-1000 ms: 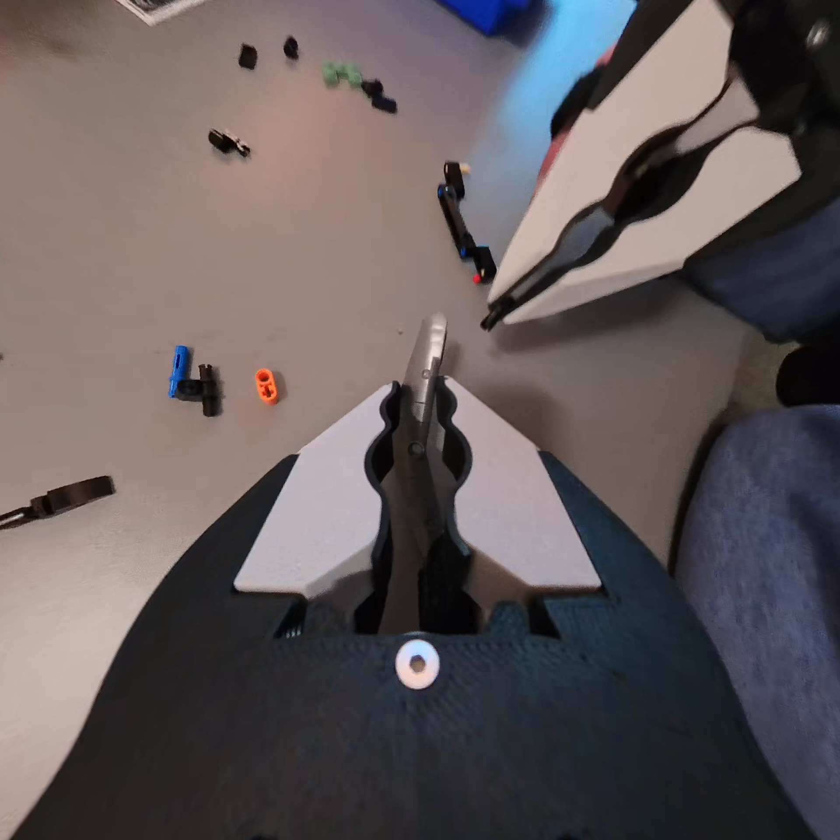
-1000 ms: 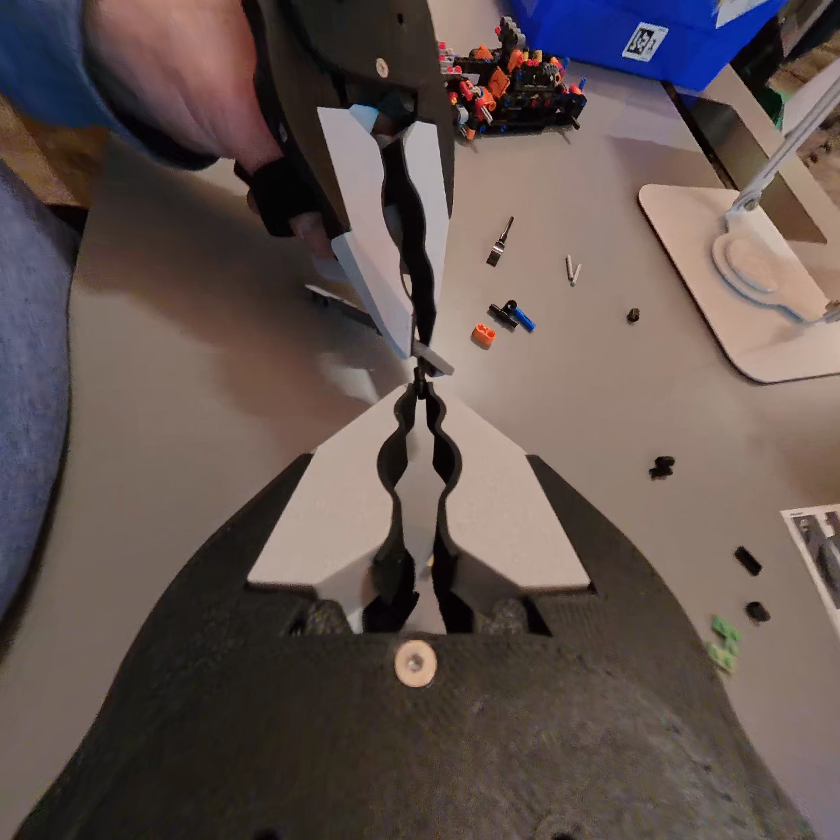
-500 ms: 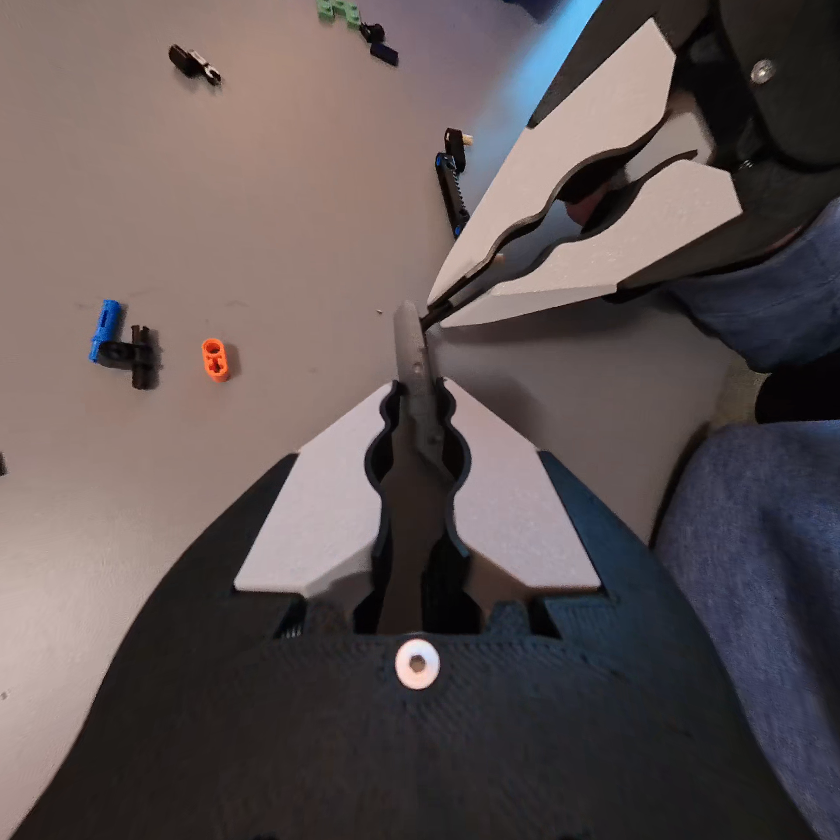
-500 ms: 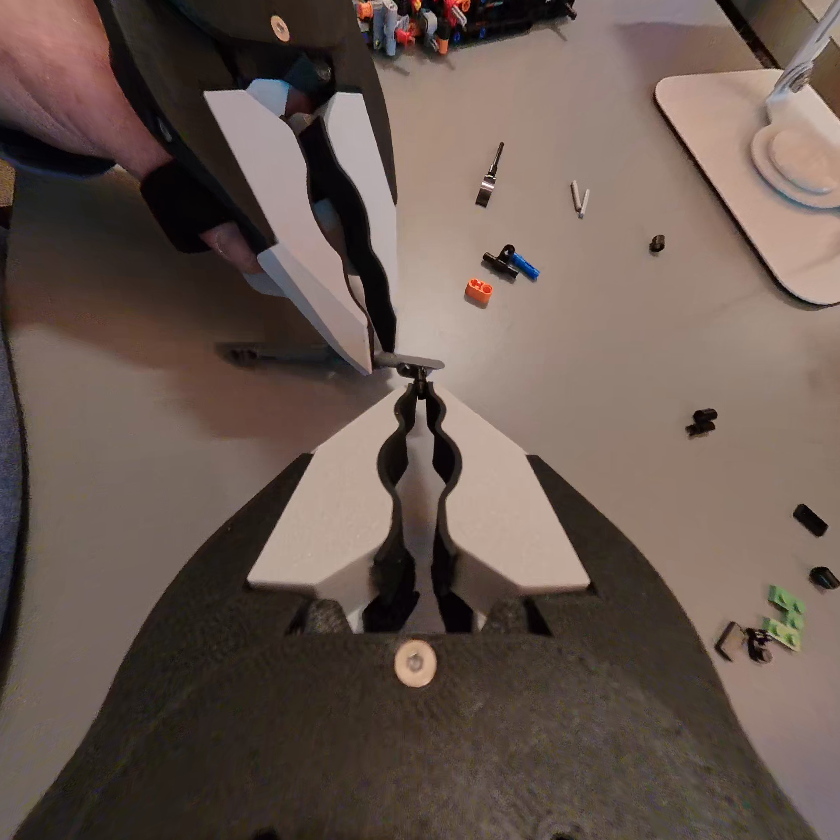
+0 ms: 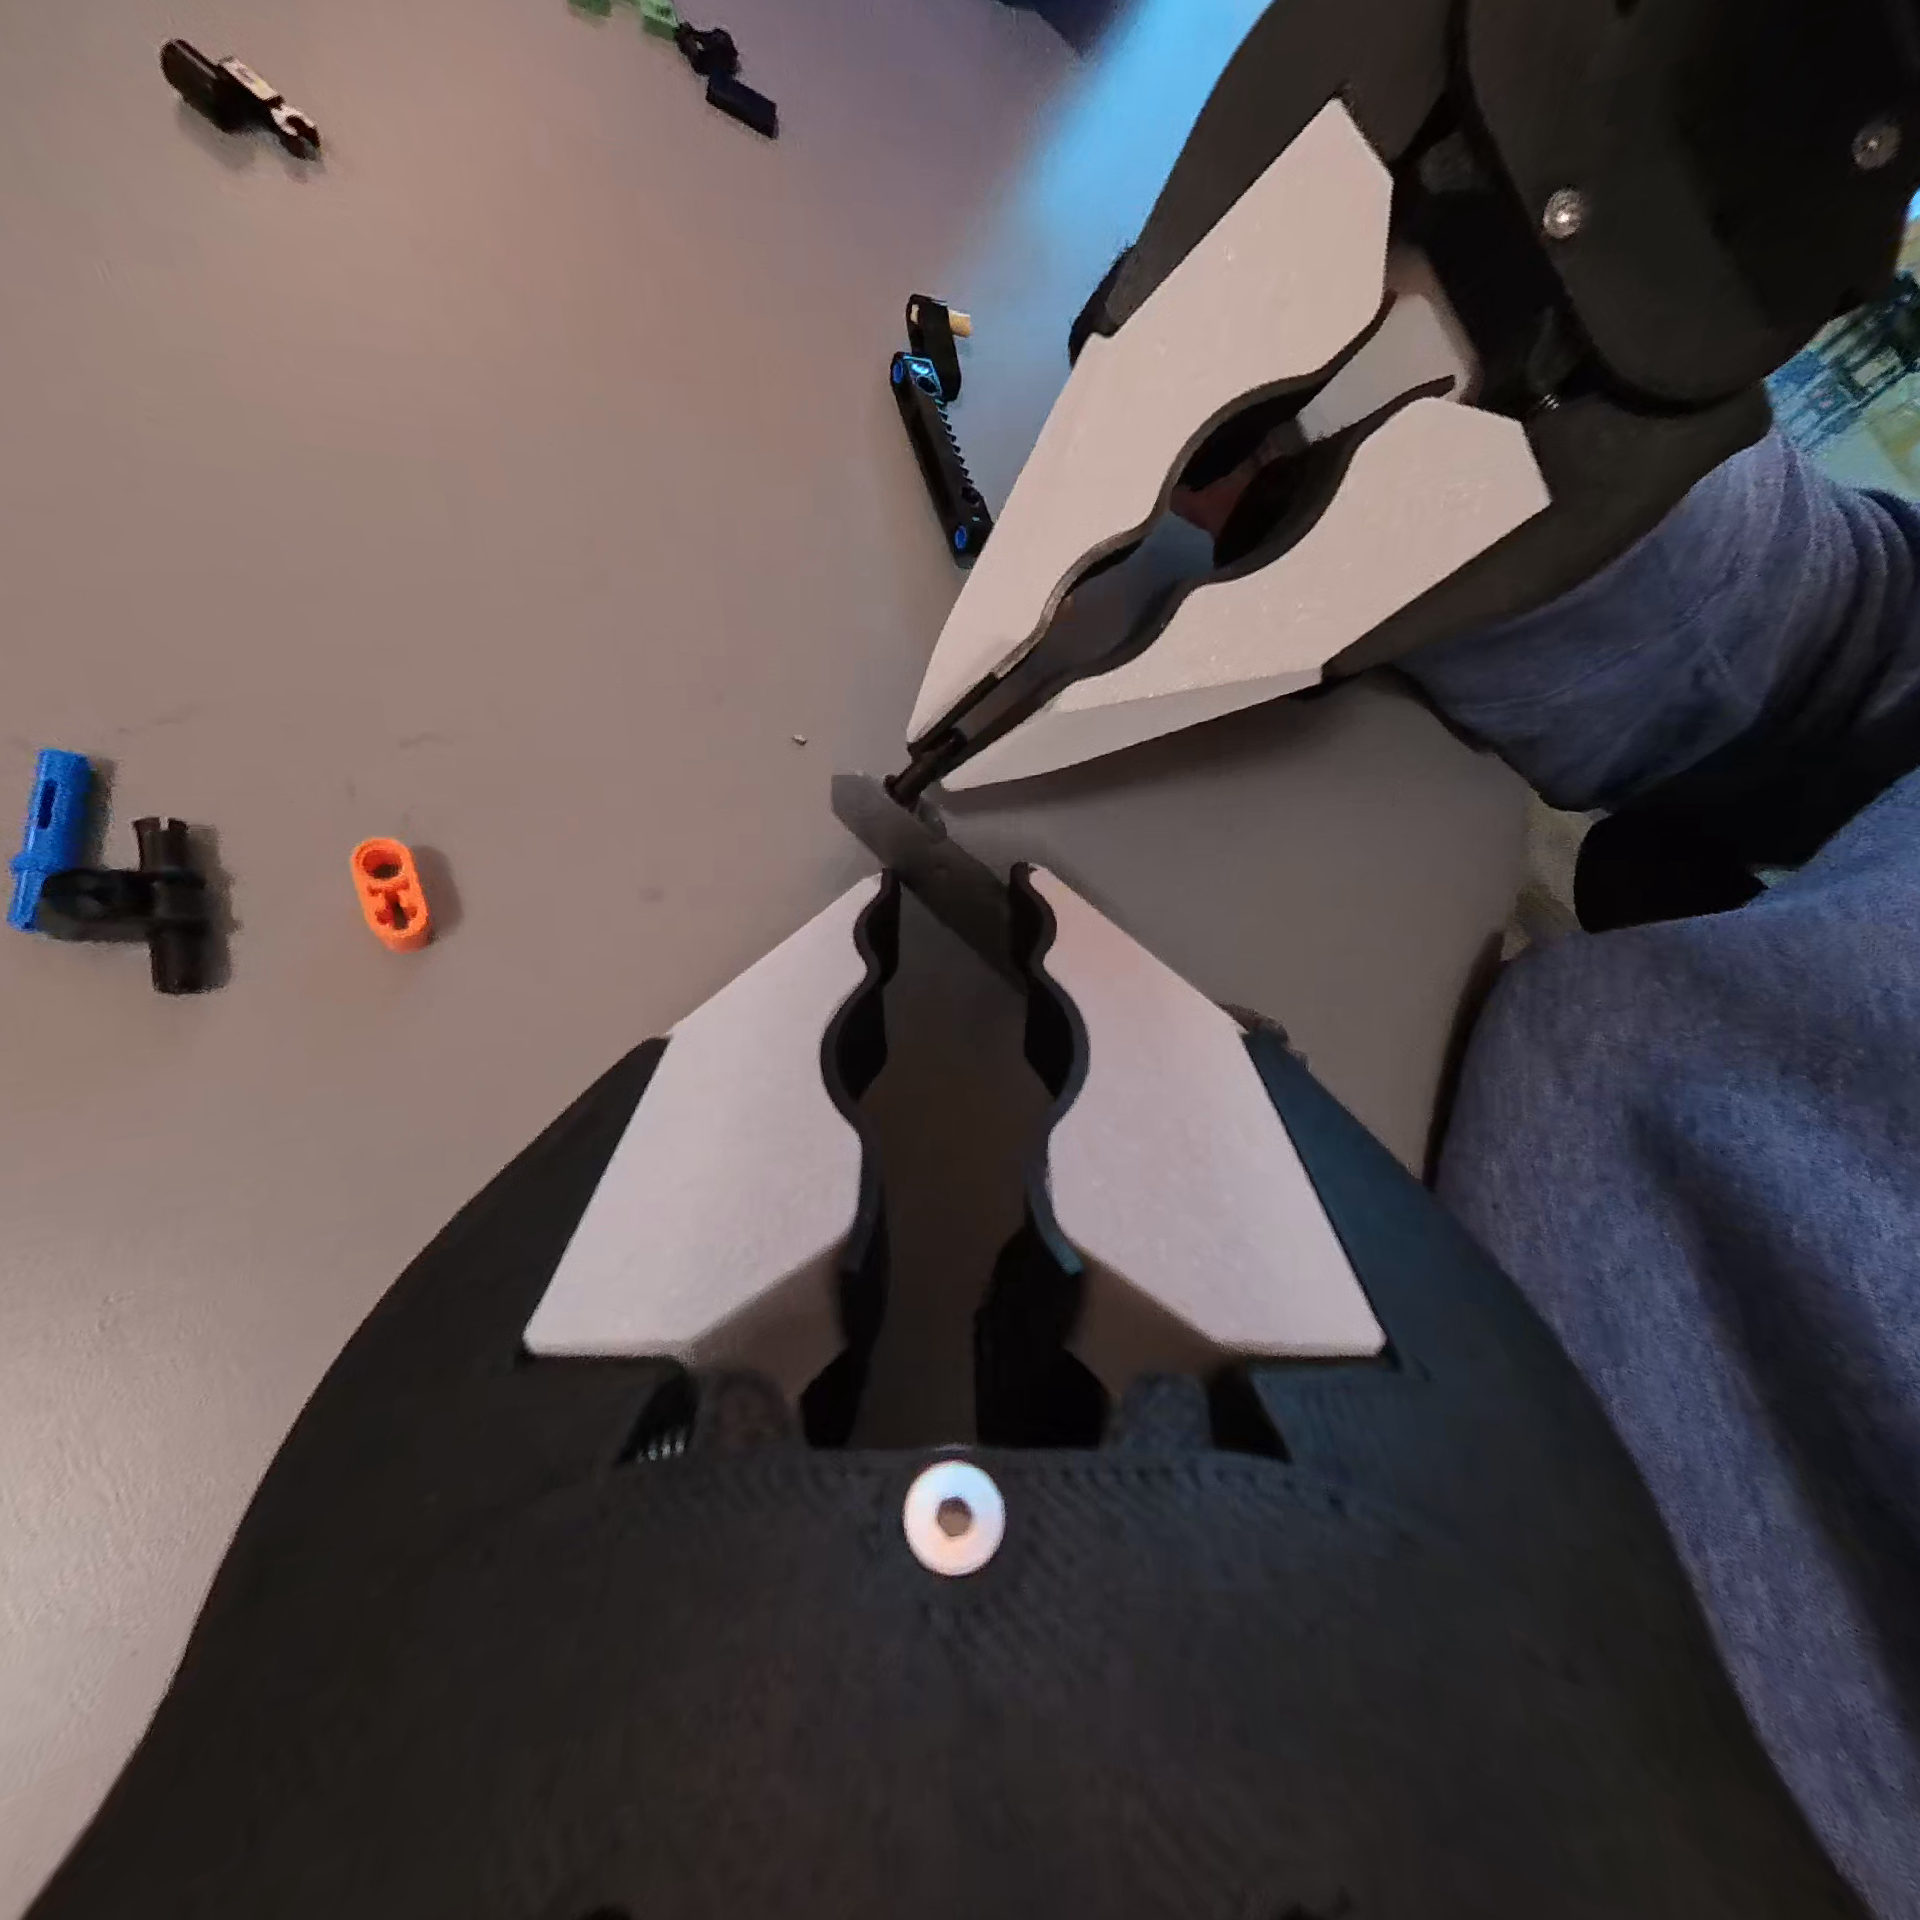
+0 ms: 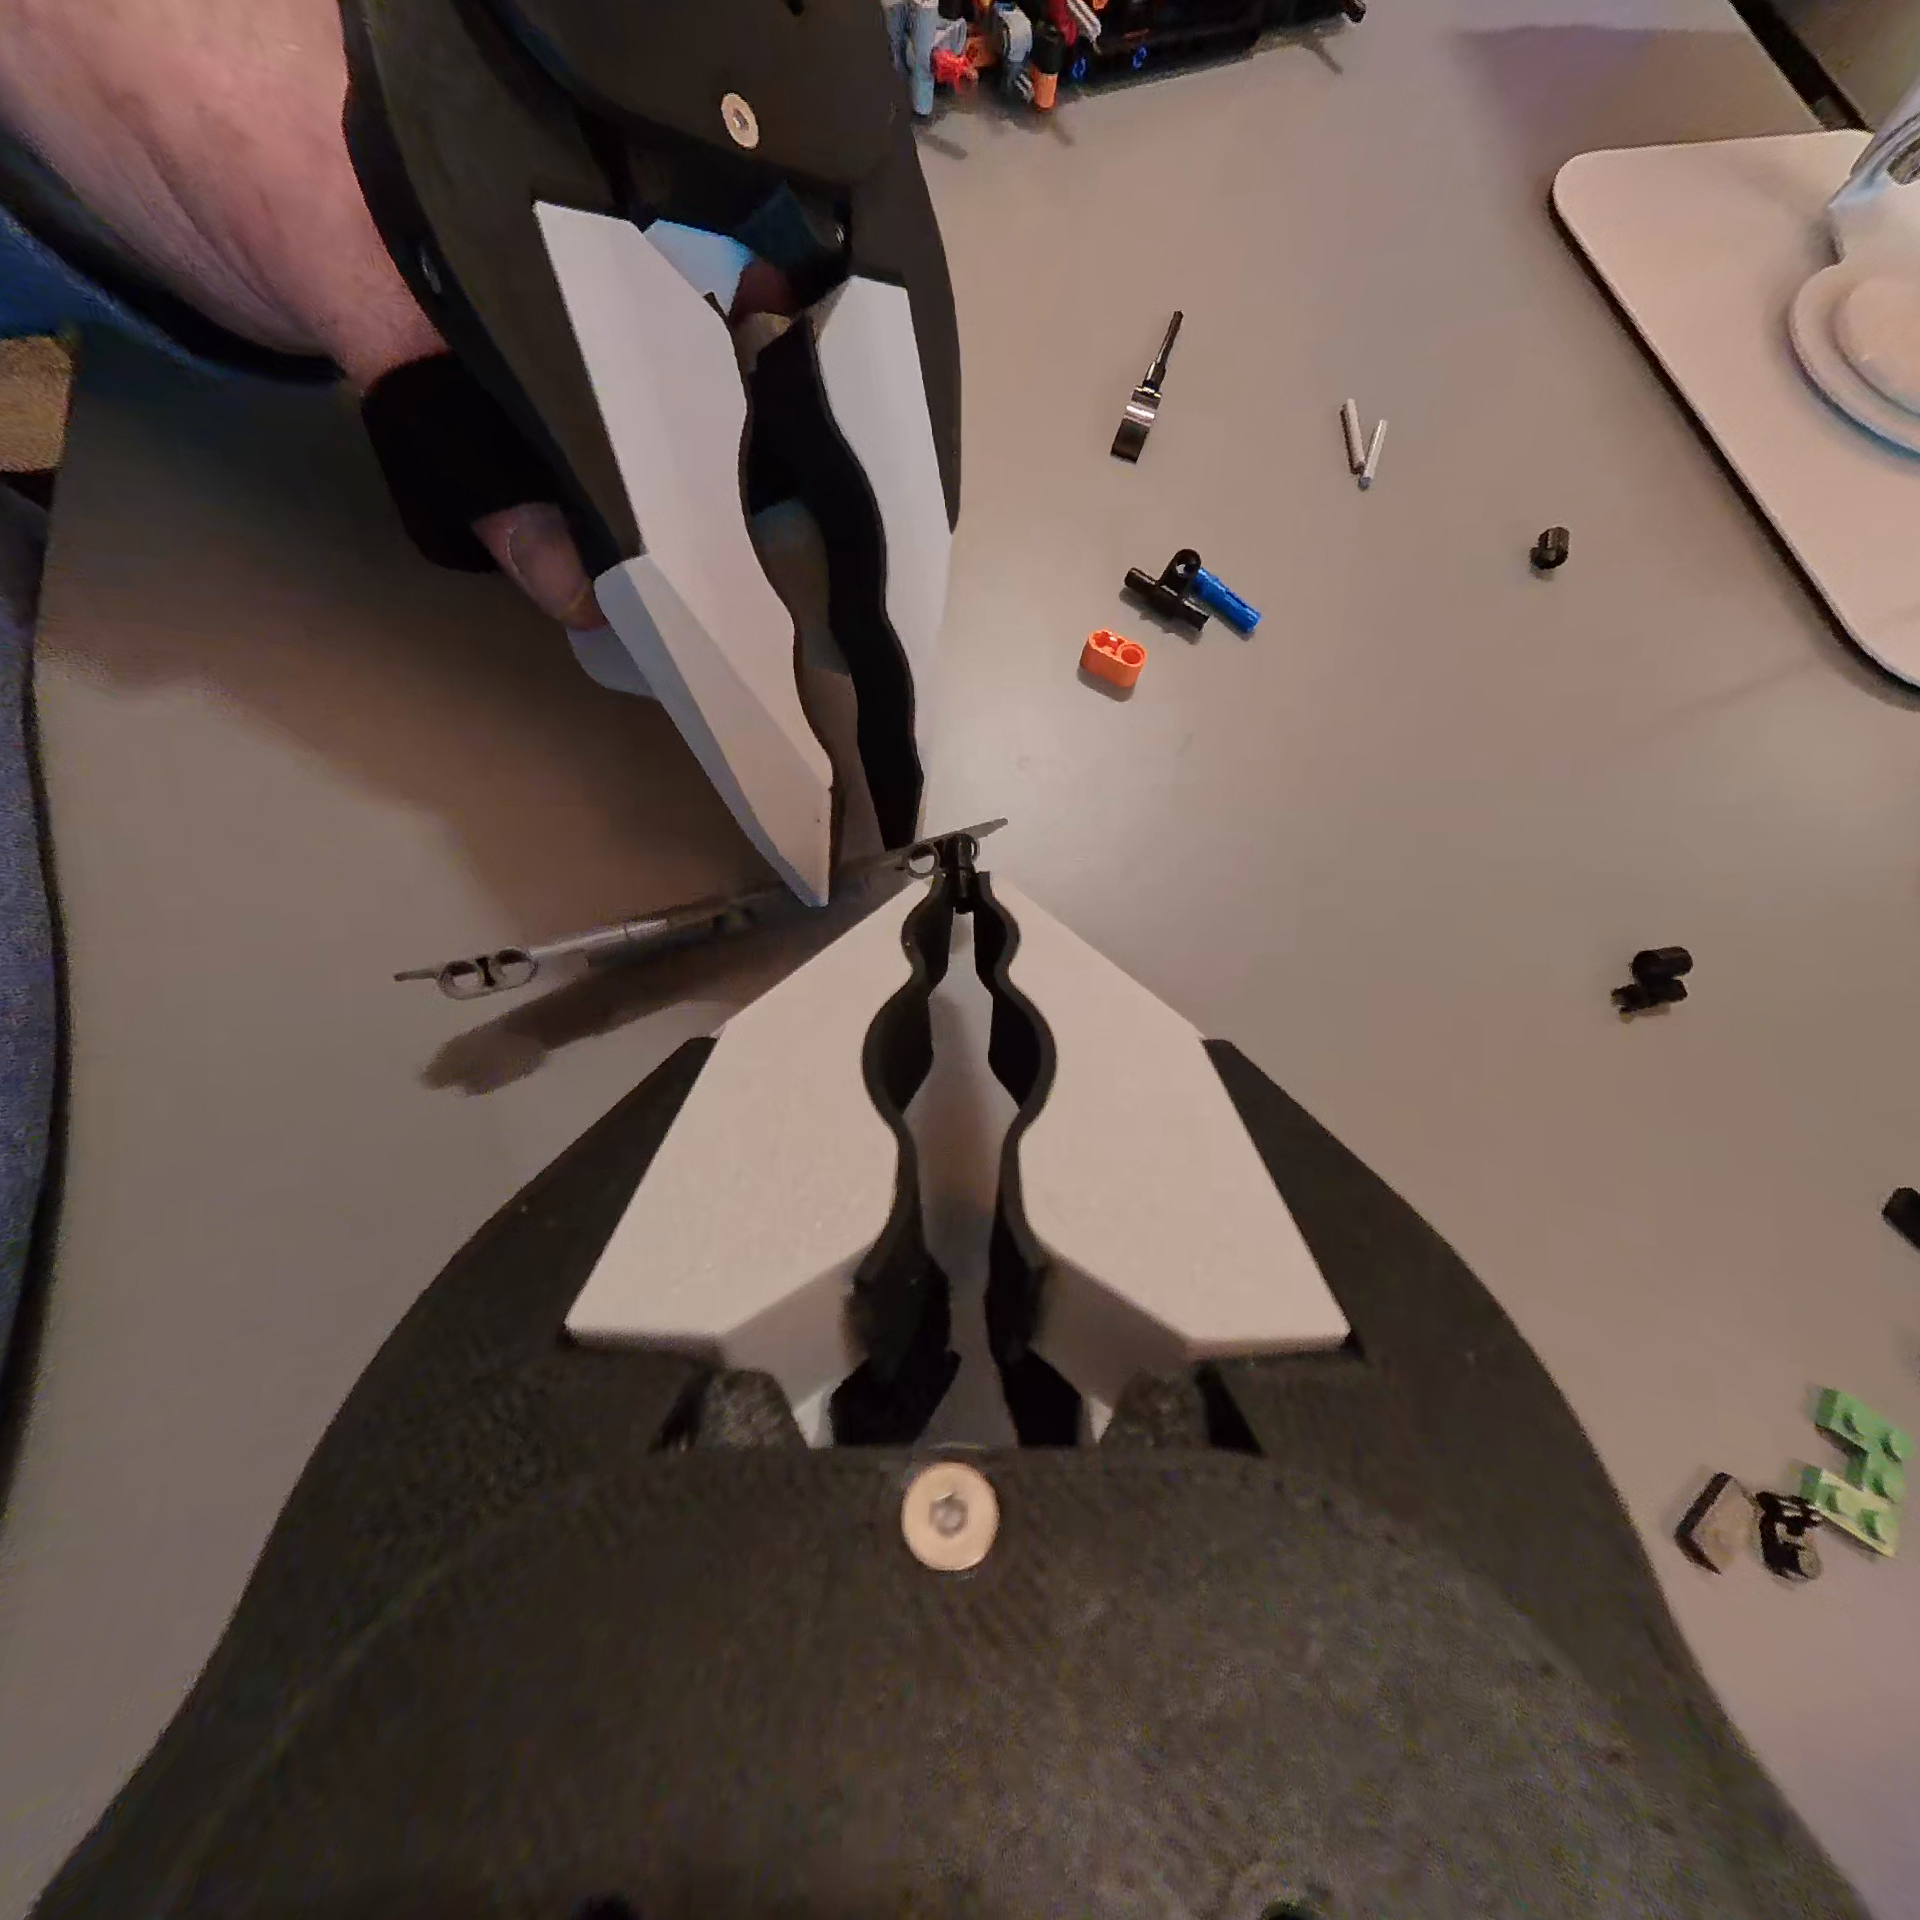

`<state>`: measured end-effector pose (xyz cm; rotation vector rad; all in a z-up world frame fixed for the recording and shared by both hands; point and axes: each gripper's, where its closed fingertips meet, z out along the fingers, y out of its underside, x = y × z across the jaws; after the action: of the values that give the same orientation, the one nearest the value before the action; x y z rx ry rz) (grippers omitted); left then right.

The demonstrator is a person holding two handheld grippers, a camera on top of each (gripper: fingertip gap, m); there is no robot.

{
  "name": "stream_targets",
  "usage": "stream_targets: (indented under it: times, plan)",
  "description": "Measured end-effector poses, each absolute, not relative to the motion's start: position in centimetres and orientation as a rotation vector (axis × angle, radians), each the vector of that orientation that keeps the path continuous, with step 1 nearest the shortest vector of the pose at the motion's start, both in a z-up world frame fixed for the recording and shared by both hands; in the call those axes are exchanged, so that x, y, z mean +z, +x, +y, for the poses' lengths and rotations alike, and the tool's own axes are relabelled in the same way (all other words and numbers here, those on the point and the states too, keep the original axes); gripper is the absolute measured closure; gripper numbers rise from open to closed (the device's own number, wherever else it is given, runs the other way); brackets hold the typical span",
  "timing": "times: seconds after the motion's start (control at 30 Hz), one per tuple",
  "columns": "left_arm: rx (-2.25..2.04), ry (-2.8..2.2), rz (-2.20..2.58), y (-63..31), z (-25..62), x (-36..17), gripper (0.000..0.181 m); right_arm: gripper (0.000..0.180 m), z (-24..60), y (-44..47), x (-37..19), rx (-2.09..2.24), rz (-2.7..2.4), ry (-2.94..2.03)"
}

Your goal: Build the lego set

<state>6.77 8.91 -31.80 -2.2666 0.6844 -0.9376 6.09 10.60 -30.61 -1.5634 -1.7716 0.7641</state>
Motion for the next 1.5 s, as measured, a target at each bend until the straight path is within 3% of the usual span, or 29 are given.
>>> stream_targets:
  times: [0.43,0.5,0.87,1.0,1.1,1.27,1.5]
  plan:
    - [-0.919,-2.226,0.672,7.4,9.3,-31.3,0.165,0.178,10.8,6.6,-29.8,0.848,-1.740,-1.558]
    - [-0.901,-2.209,0.657,7.3,9.6,-31.1,0.181,0.179,10.9,6.8,-29.5,0.854,-1.723,-1.561]
    - [-0.749,-2.234,0.766,6.7,9.1,-31.4,0.181,0.178,11.2,8.9,-28.7,0.858,-1.671,-1.599]
    - [-0.712,-2.259,0.880,7.7,8.1,-31.4,0.157,0.178,11.4,10.3,-29.0,0.863,-1.639,-1.627]
    - [-0.560,-2.266,0.994,8.3,7.5,-32.2,0.152,0.178,10.9,10.6,-29.6,0.854,-1.658,-1.633]
    - [-0.318,-2.248,1.088,8.6,8.1,-33.2,0.164,0.177,10.5,10.9,-30.1,0.844,-1.689,-1.626]
    - [-0.393,-2.239,1.072,8.5,7.9,-33.0,0.168,0.177,10.7,11.1,-30.0,0.843,-1.685,-1.625]
